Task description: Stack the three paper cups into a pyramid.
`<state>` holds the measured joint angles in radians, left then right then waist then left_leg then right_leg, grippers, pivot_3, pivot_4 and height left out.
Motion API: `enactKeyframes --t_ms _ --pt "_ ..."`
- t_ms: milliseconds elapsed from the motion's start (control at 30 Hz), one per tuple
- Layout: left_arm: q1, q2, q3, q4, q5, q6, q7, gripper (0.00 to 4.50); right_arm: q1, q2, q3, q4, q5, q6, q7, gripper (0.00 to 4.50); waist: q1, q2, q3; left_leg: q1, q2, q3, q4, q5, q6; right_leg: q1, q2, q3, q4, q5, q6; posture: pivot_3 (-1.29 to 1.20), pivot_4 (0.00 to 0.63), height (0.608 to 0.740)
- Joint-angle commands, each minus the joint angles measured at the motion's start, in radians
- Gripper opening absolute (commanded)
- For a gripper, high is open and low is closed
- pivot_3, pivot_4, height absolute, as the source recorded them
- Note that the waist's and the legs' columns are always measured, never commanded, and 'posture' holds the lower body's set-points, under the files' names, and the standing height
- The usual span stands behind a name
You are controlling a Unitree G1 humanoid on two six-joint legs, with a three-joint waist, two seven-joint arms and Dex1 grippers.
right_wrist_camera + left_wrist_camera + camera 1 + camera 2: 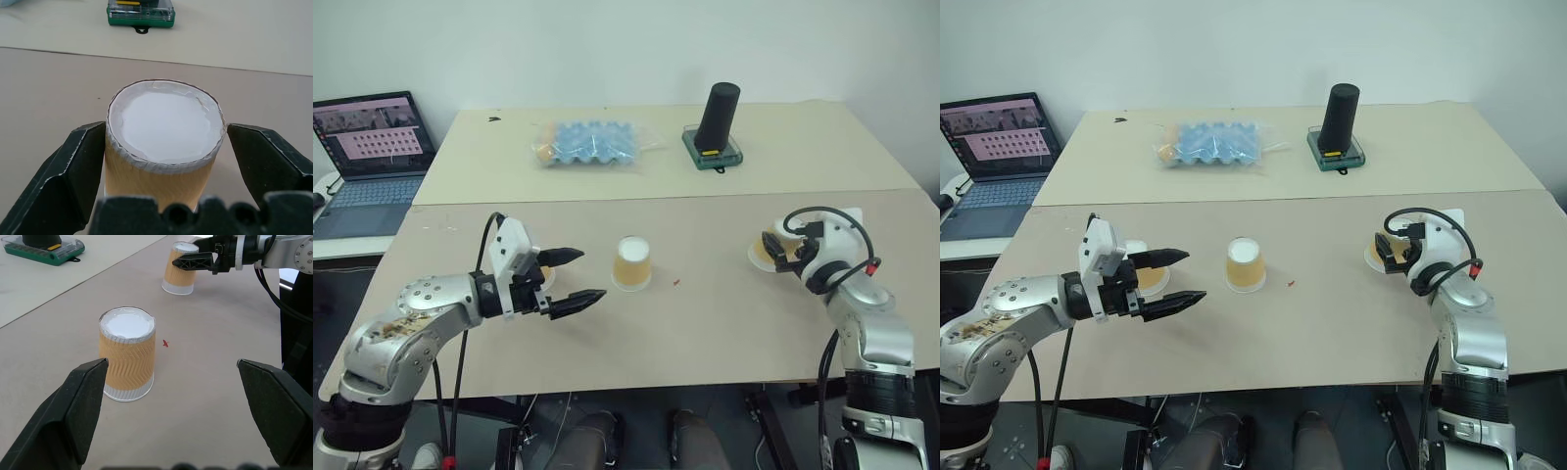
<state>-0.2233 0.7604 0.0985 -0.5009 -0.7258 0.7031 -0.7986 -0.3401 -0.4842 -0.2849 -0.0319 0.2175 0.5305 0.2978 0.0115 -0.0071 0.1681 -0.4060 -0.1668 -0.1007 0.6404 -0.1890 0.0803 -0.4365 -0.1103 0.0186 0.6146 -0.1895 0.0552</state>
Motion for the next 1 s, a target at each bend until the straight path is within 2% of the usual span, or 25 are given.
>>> enactKeyframes --t_ms 33,133,167,367,433,600,700,767,867,1000 --pt "0.004 0.01 0.027 -0.036 0.001 -0.014 0.001 4.5 -0.019 -0.004 -0.011 -0.026 0.008 -0.037 0.003 3.77 0.0 0.0 0.0 0.0 0.0 0.0 0.0 0.0 0.0 0.0 0.0 0.0 0.0 0.0 0.0 0.0 0.15 0.74" --pt "0.005 0.01 0.025 -0.037 0.003 -0.016 0.001 4.5 -0.014 -0.009 0.004 -0.039 0.008 -0.031 0.018 2.74 0.0 0.0 0.0 0.0 0.0 0.0 0.0 0.0 0.0 0.0 0.0 0.0 0.0 0.0 0.0 0.0 0.15 0.74" --pt "0.004 0.009 0.024 -0.038 0.003 -0.015 0.001 4.5 -0.015 -0.009 0.005 -0.041 0.005 -0.03 0.016 2.59 0.0 0.0 0.0 0.0 0.0 0.0 0.0 0.0 0.0 0.0 0.0 0.0 0.0 0.0 0.0 0.0 0.15 0.74" --pt "0.004 0.008 0.022 -0.04 0.001 -0.014 0.002 4.5 -0.031 -0.022 0.004 -0.044 0.0 -0.042 0.021 2.59 0.0 0.0 0.0 0.0 0.0 0.0 0.0 0.0 0.0 0.0 0.0 0.0 0.0 0.0 0.0 0.0 0.15 0.74" --pt "0.005 0.008 0.021 -0.041 0.001 -0.012 0.004 4.5 -0.063 -0.038 0.008 -0.054 0.027 -0.043 0.066 2.59 -0.001 0.0 0.0 0.0 0.0 0.0 0.0 0.0 0.0 0.0 0.0 0.0 0.0 0.0 0.0 0.0 0.15 0.74" --pt "0.006 0.004 0.016 -0.044 -0.001 -0.008 0.007 4.5 -0.134 -0.145 0.036 -0.124 0.212 0.006 0.387 2.59 -0.004 0.0 0.0 0.0 0.001 0.001 0.0 -0.002 0.004 0.0 0.001 0.001 0.0 0.0 0.0 0.0 0.15 0.74" --pt "0.004 0.003 0.013 -0.043 -0.001 -0.007 0.008 4.5 -0.165 -0.18 0.04 -0.126 0.302 0.043 0.5 2.59 -0.003 0.0 0.0 0.0 0.002 0.001 0.0 -0.003 0.005 0.001 0.002 0.0 -0.002 0.0 0.0 0.0 0.15 0.74" --pt "0.001 0.002 0.01 -0.042 0.001 -0.009 0.008 4.5 -0.181 -0.218 0.084 -0.121 0.345 0.05 0.63 2.59 -0.002 0.0 0.0 0.0 0.002 0.001 0.0 -0.003 0.005 0.001 0.001 0.0 -0.002 0.0 0.0 0.0 0.15 0.74" --pt "-0.002 0.0 0.011 -0.046 -0.003 -0.005 0.011 4.5 -0.189 -0.243 0.156 -0.1 0.345 0.024 0.748 2.59 -0.001 0.0 0.0 0.0 0.002 0.001 0.0 -0.004 0.005 0.001 0.001 0.0 -0.002 0.0 -0.001 0.0 0.15 0.74" --pt "-0.001 0.003 0.018 -0.057 -0.014 0.002 0.016 4.5 -0.204 -0.247 0.261 -0.017 0.264 -0.064 0.843 2.59 -0.001 0.0 0.0 0.0 0.002 0.001 0.0 -0.004 0.005 0.001 0.001 0.0 -0.002 0.0 -0.001 0.0 0.15 0.74"
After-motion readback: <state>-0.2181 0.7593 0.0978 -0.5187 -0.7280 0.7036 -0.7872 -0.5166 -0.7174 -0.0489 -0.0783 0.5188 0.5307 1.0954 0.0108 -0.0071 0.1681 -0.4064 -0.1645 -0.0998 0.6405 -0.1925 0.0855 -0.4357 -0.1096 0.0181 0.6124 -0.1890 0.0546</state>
